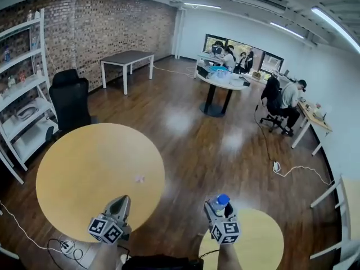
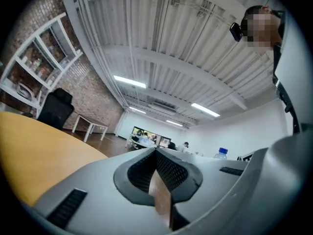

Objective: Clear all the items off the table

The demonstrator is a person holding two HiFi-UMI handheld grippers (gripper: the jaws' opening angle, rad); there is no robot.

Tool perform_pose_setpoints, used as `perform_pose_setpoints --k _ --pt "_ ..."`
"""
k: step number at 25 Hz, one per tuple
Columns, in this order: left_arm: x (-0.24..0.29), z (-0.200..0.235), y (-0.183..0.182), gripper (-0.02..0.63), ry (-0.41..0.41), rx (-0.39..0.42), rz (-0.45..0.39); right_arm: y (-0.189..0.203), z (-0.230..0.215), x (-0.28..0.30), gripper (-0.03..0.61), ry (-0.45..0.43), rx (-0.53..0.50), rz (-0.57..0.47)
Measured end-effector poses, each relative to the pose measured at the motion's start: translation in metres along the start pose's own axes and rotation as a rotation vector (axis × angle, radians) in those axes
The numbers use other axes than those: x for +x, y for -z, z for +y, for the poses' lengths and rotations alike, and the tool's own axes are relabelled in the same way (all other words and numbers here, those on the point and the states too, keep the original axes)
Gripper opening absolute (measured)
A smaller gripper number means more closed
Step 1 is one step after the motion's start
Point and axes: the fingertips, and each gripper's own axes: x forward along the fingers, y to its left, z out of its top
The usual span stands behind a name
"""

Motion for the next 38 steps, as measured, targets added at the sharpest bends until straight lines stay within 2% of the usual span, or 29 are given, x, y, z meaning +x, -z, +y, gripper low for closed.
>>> perform_pose_setpoints --k 5,10,15,23,31,35,38 --pt "0.059 -0.085 0.06 0.0 0.23 -0.062 0.111 0.032 -0.089 -0.097 0.371 0.255 0.051 0.034" --pt "0.099 -0.161 0.103 0.0 0.452 -0.099 0.225 0.05 -0.136 -0.187 0.371 0.486 0.105 0.044" --pt "0.141 -0.22 0.128 0.0 0.685 -0.129 0.318 0.049 -0.15 -0.254 0.371 0.702 0.149 0.004" --pt "0.183 -0.305 0.168 0.0 0.966 -0.151 0.4 0.056 -0.153 -0.342 0.371 0.988 0.169 -0.009" --pt "0.171 -0.383 0.206 0.0 1.181 -0.189 0.47 0.049 -0.13 -0.418 0.371 1.193 0.194 -0.038" --pt "0.162 -0.389 0.227 0.0 1.215 -0.192 0.521 0.069 -0.12 -0.432 0.371 1.254 0.231 -0.002" --pt "0.149 -0.39 0.24 0.0 1.219 -0.191 0.55 0.086 -0.116 -0.441 0.371 1.258 0.253 0.023"
